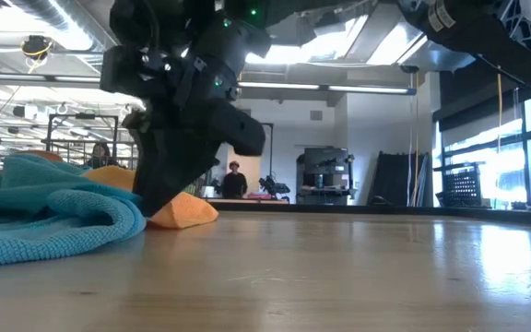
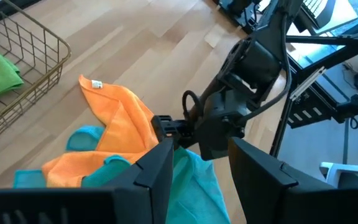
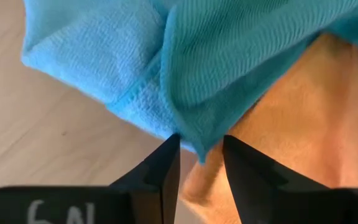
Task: Fold microfiber towels
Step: Fold the blue microfiber cloth
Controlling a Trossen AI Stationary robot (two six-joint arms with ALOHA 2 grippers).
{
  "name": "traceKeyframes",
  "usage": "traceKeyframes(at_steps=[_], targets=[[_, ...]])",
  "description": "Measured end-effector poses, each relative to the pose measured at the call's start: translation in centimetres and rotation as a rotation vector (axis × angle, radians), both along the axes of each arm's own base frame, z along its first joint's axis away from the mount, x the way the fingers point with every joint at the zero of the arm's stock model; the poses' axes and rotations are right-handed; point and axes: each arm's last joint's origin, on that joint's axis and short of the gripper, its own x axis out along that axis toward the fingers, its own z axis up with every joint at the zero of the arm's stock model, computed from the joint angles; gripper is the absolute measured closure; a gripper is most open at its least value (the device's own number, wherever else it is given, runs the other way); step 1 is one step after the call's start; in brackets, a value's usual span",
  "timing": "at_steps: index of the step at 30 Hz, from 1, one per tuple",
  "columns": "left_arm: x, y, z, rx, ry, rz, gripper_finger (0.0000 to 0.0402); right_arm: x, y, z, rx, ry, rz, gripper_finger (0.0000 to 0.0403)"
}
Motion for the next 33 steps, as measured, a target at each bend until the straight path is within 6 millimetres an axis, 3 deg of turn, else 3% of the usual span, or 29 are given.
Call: traceKeyframes(at_steps=[11,24,33], targets=[[0.0,0.0,0.0,-0.02,0.001,0.001,0.0255,0.7,0.6,1.0,-0.028,-0.097,-0.001,0.029],[0.0,0.0,0.0,-0.021,0.002,-0.001,0.0255,0.2,0.8,1.5,-0.031,-0.064,0.003,0.035],[0.0,-0.1,-0.1,-0.01,0.01,-0.018,0.0255,-0.8,0.7,3.7,-0.024,-0.041,-0.01,0.0396]])
